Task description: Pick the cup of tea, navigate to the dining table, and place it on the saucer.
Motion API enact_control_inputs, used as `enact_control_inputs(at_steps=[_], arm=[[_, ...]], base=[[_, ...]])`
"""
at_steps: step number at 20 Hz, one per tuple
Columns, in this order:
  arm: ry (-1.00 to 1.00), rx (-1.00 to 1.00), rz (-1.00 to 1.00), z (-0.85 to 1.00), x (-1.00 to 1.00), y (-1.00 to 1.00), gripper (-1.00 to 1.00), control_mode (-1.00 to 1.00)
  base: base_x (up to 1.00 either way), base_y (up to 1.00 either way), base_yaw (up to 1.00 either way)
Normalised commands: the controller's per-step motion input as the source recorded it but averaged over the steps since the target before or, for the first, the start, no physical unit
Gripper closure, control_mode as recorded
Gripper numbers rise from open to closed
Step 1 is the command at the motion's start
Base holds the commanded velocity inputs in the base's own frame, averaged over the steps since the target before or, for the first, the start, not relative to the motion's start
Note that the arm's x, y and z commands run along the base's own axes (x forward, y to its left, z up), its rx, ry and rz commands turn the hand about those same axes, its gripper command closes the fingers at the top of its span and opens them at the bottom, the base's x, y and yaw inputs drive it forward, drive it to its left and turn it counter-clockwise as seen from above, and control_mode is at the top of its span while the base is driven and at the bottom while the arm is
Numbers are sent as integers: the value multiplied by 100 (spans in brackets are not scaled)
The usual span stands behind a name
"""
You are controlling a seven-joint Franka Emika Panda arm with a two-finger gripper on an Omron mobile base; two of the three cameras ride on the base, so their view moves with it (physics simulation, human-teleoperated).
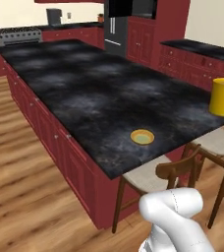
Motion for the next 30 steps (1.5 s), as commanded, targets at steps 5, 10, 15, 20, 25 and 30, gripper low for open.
enact_control_inputs(at_steps=[5,10,15,20,25,30], arm=[[5,0,-10,-10,59,12,100,-100],[1,0,22,-39,97,0,100,-100],[0,0,52,-58,84,-4,100,-100],[0,-3,65,-62,76,-23,100,-100],[-11,0,52,-40,62,-30,100,-100],[-6,0,31,-38,60,-14,100,-100]], base=[[34,23,-18],[0,0,0],[0,0,0],[0,0,0],[0,0,0],[0,0,0]])
